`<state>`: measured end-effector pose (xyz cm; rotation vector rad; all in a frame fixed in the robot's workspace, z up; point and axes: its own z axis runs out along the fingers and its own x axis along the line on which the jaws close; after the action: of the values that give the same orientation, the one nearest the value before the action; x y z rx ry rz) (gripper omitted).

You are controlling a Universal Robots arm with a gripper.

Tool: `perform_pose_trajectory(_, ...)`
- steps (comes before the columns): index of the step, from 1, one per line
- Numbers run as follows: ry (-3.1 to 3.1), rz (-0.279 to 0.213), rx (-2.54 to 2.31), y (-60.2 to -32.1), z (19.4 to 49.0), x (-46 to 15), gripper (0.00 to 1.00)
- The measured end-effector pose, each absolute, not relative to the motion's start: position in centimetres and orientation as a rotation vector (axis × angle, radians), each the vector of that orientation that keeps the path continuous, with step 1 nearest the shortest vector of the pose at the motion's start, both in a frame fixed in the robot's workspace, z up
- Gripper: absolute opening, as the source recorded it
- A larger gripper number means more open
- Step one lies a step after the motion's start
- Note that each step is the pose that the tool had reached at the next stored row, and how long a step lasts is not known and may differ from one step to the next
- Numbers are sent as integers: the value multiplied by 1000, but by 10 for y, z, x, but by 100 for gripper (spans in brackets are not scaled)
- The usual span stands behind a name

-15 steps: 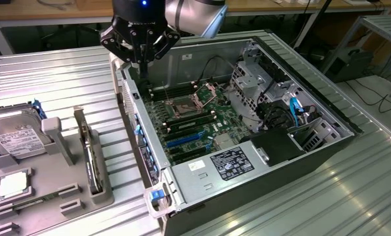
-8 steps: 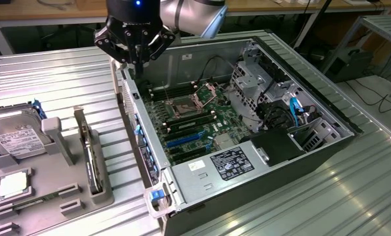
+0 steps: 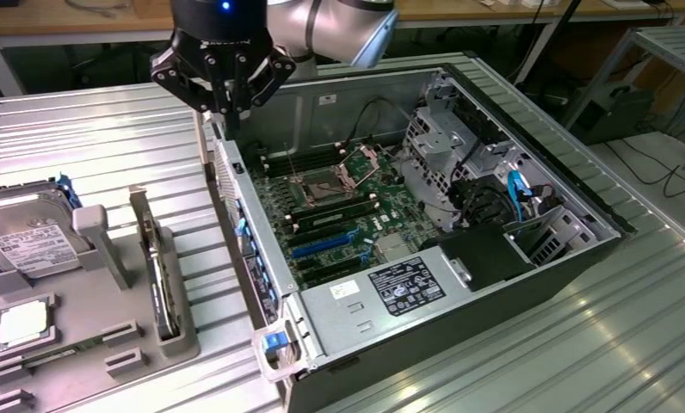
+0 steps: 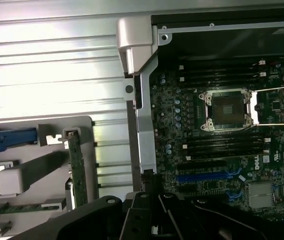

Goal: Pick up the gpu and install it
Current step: 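Reach for the gpu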

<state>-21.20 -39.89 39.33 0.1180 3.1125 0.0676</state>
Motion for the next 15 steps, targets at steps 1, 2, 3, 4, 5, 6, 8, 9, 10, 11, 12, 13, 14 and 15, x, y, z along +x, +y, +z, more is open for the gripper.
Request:
perform_pose_trajectory(1,3113,68,118,-399,393,-214,10)
perform_pose_trajectory(2,3113,68,118,-399,393,-215,10)
perform_pose_trajectory(3,3112,68,118,-399,393,-217,10)
perform_pose_trajectory(4,3112,68,118,-399,393,-218,10)
perform_pose_trajectory(5,3112,68,118,-399,393,-220,10)
perform_pose_trajectory(6,3112,68,118,-399,393,-221,10)
perform_pose_trajectory(8,3112,68,118,-399,393,-225,10)
perform_pose_trajectory(9,3112,68,118,-399,393,-227,10)
perform_pose_trajectory(10,3112,68,118,-399,393,-228,10)
perform_pose_trajectory(11,3113,68,118,-399,393,-230,10)
perform_pose_trajectory(12,3113,68,118,-399,393,-232,10)
perform_pose_trajectory(13,3113,68,118,-399,393,-234,10)
perform_pose_trajectory(14,3113,68,118,-399,393,-236,10)
perform_pose_trajectory(15,3113,68,118,-399,393,-237,10)
